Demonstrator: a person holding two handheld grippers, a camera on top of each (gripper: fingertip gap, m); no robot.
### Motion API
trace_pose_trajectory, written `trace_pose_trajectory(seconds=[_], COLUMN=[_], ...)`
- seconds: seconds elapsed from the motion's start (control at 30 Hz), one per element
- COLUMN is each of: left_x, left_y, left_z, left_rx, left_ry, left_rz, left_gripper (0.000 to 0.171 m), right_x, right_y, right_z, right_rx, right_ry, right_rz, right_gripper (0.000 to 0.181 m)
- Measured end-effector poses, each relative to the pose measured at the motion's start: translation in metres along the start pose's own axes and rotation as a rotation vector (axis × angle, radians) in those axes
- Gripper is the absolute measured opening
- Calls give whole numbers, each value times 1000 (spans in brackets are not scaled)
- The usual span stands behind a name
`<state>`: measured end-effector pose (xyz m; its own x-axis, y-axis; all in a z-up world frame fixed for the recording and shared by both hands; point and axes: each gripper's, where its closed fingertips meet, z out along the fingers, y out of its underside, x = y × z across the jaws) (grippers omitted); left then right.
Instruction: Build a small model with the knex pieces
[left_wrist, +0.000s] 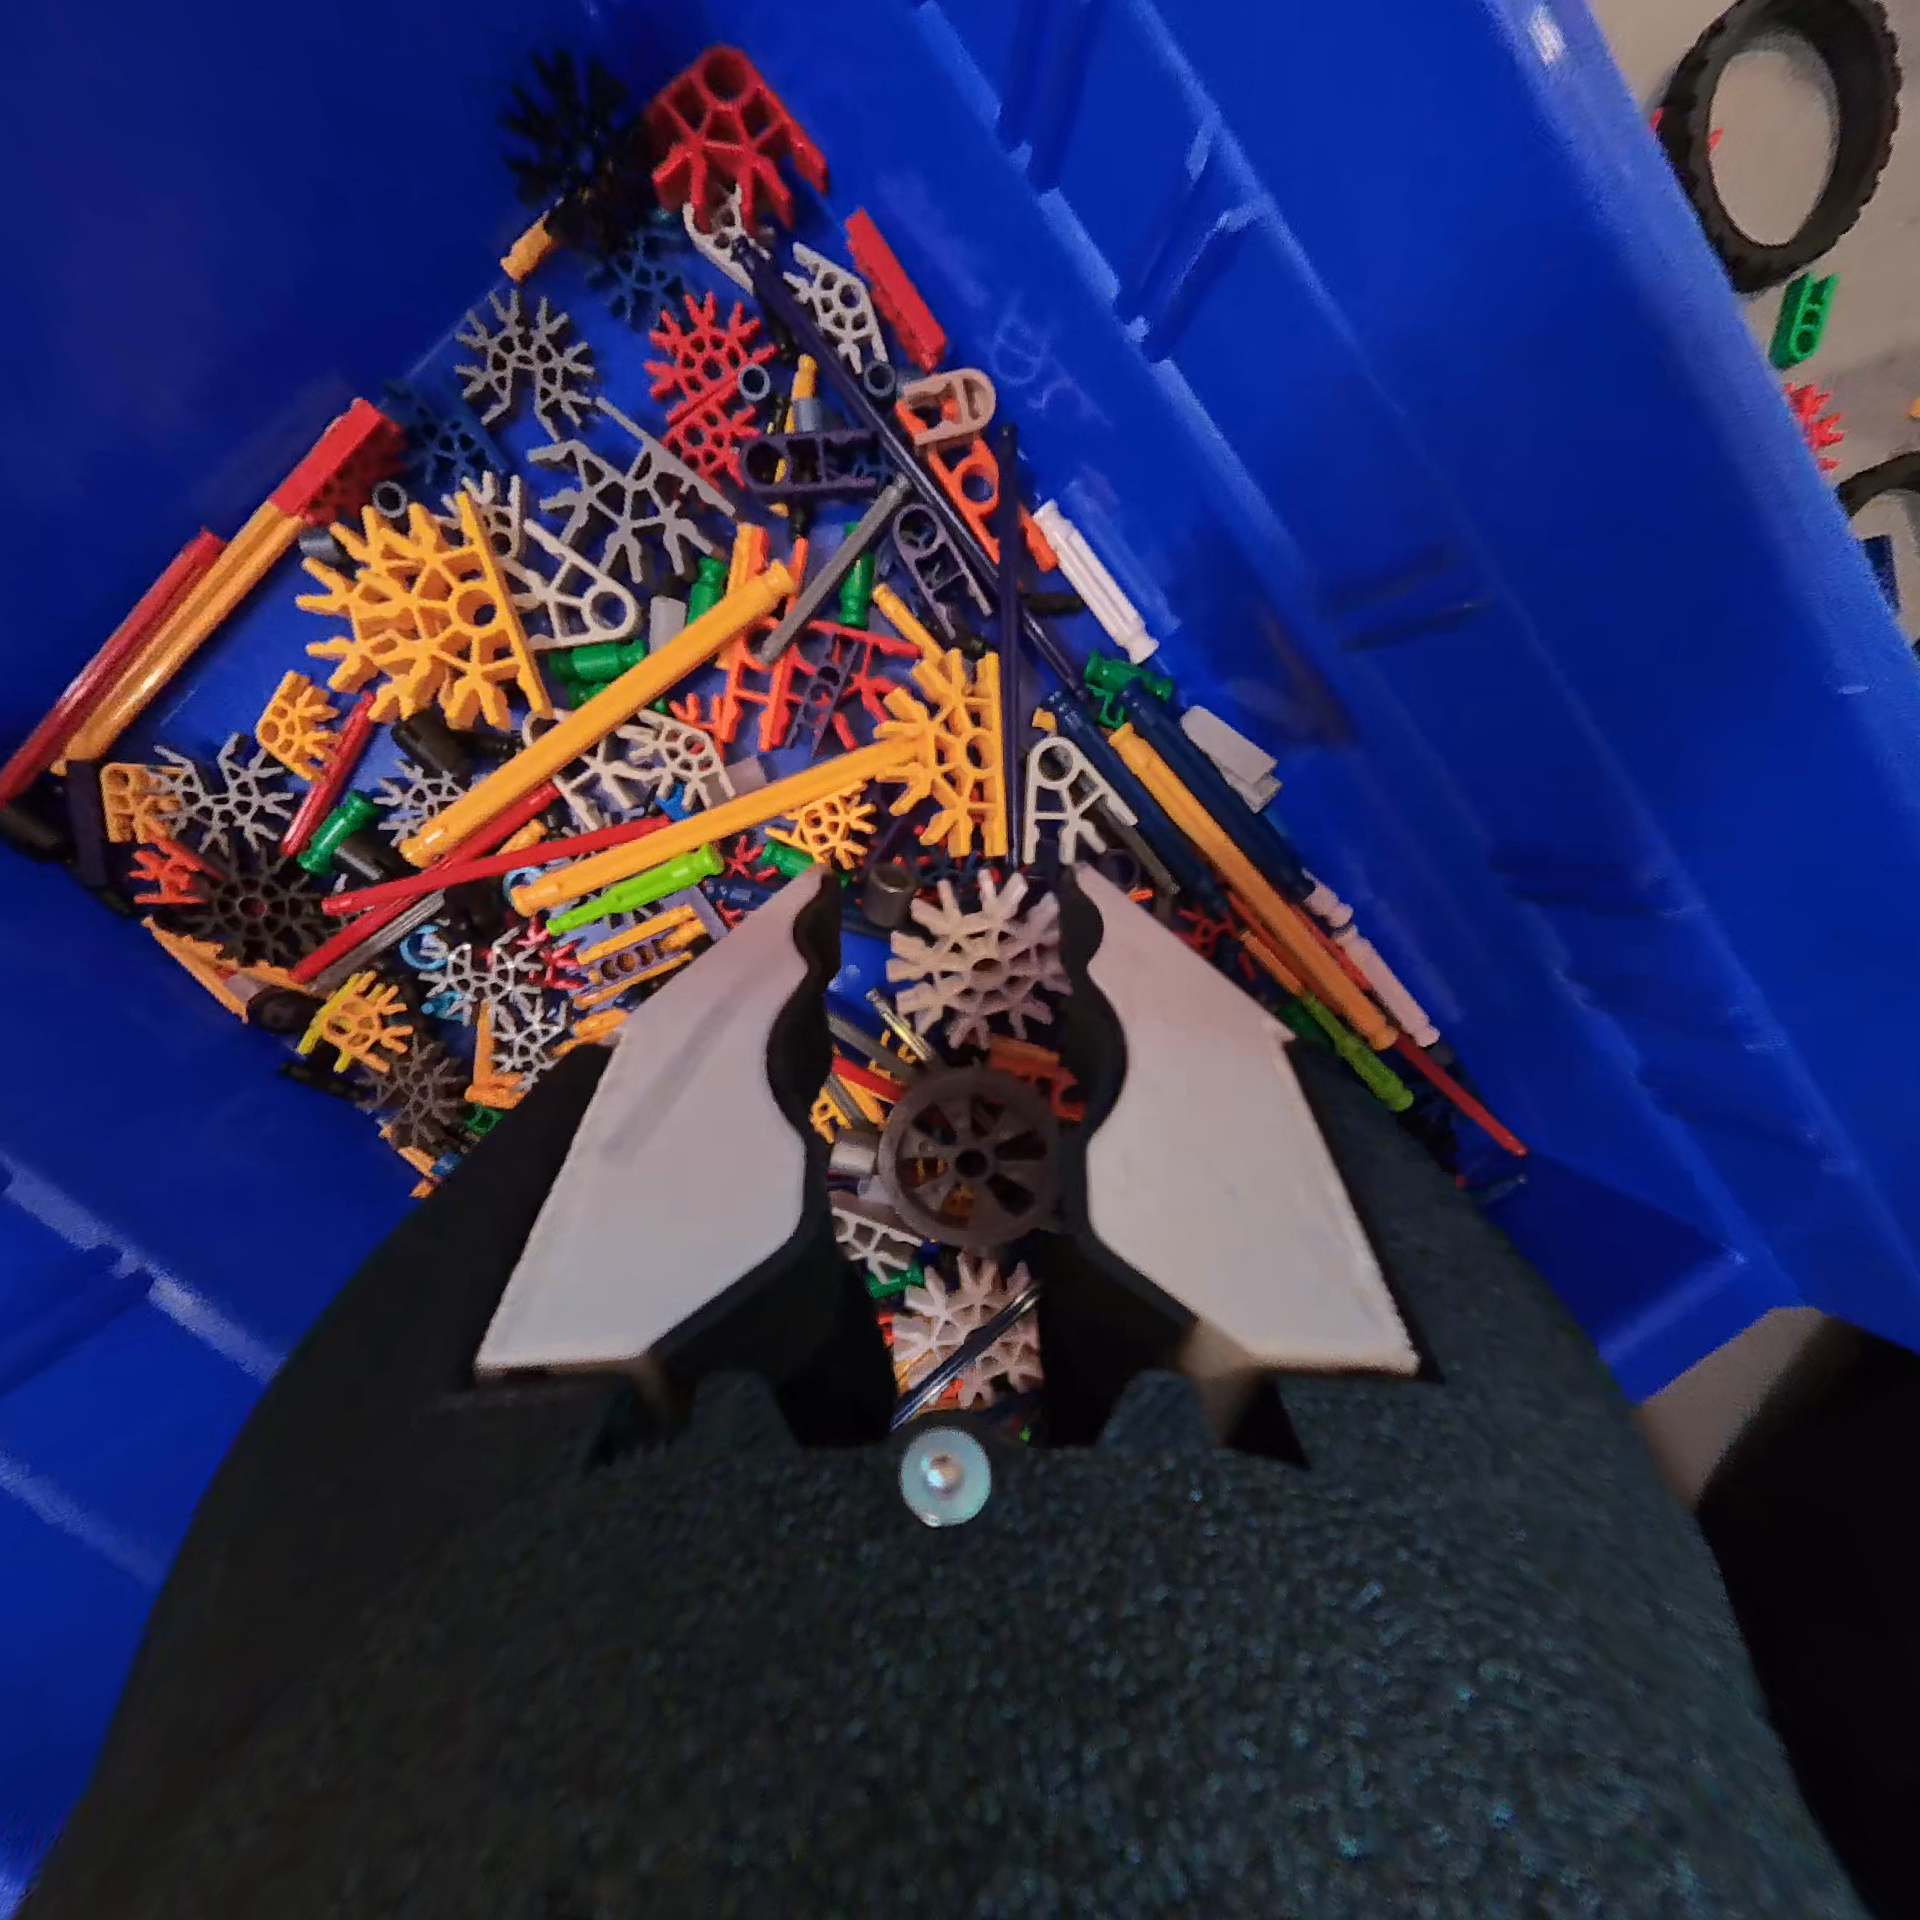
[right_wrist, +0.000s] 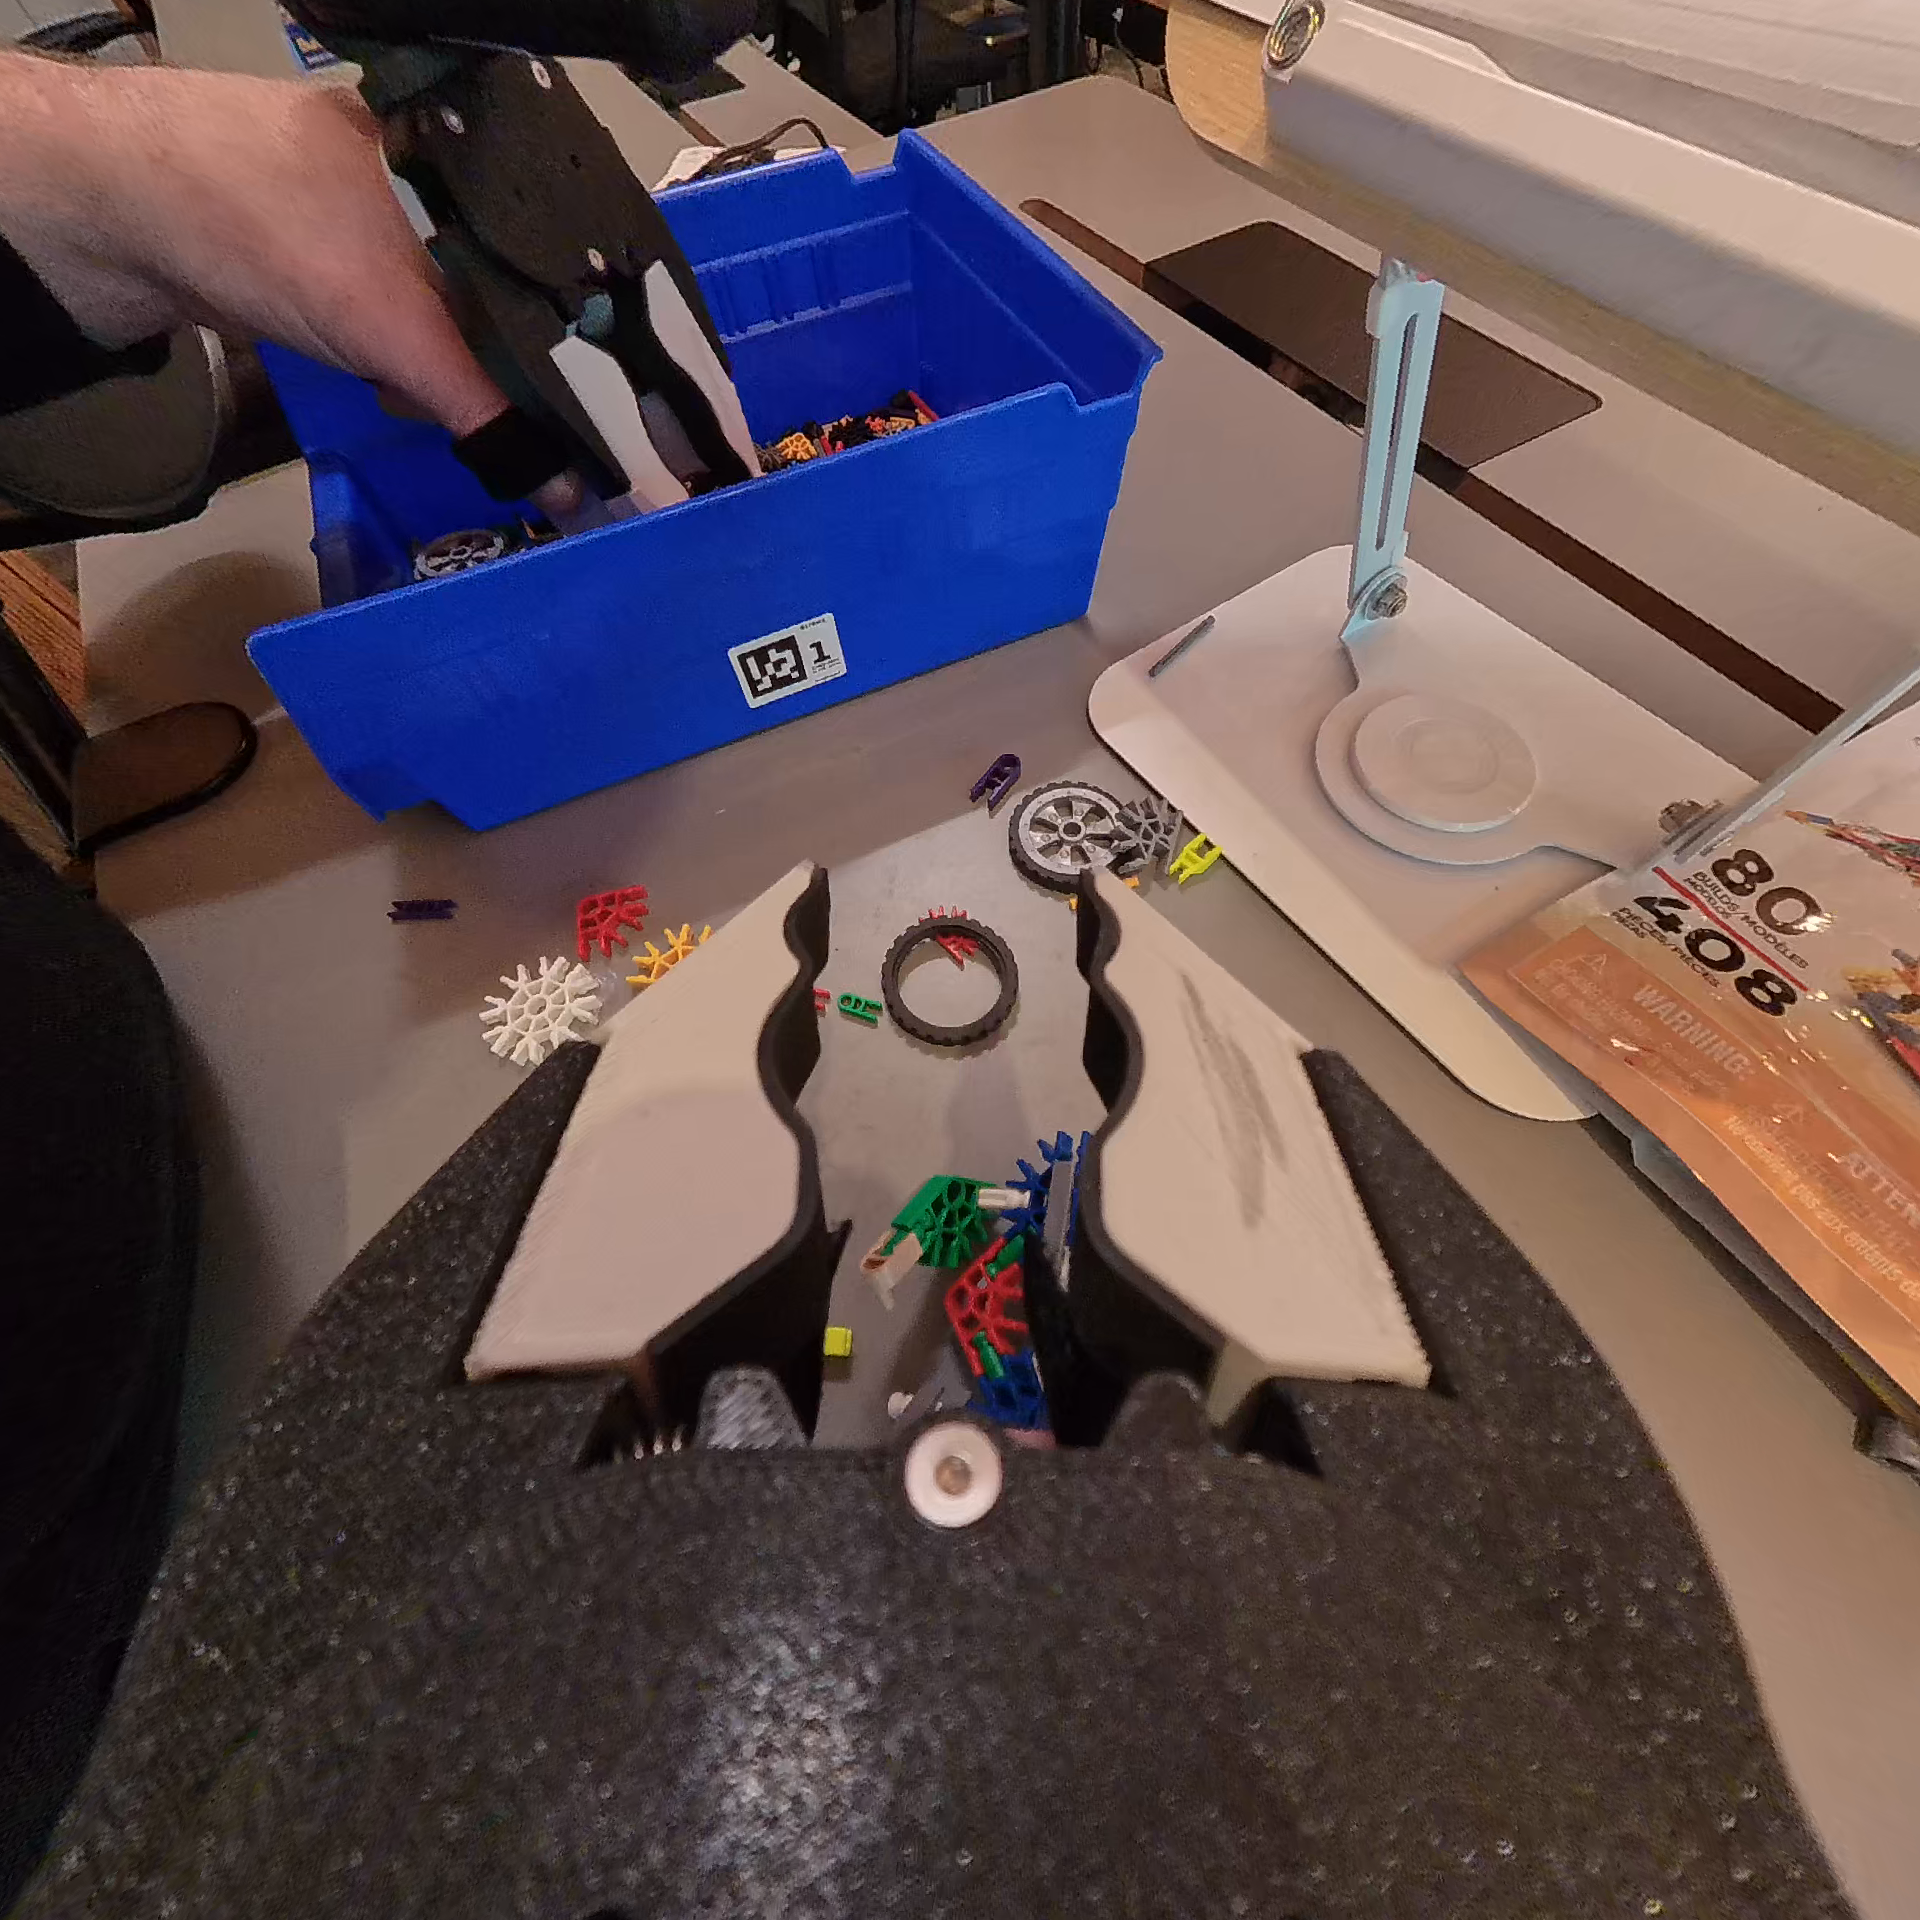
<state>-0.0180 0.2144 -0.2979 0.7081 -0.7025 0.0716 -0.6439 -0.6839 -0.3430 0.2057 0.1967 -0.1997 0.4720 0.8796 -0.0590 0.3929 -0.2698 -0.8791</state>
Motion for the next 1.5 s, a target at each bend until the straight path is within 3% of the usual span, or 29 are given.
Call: trace_pose_trajectory(seconds=[0.67, 0.77, 1.03, 1.5], left_x=[4, 2, 2, 0], left_y=[7, 3, 6, 12], left_z=[5, 2, 2, -5], left_rx=[-3, 20, 20, 21], left_ry=[8, 2, 1, -38], left_rz=[-27, -39, -38, -42], left_gripper=[27, 16, 8, 7], right_x=[1, 0, -15, -29], right_y=[2, 1, -3, -4], right_z=[14, 15, 27, 34], right_rx=[-11, -7, 9, 7], right_ry=[-25, -29, -72, -104], right_rz=[-17, -17, 7, 9], right_gripper=[47, 47, 47, 47])
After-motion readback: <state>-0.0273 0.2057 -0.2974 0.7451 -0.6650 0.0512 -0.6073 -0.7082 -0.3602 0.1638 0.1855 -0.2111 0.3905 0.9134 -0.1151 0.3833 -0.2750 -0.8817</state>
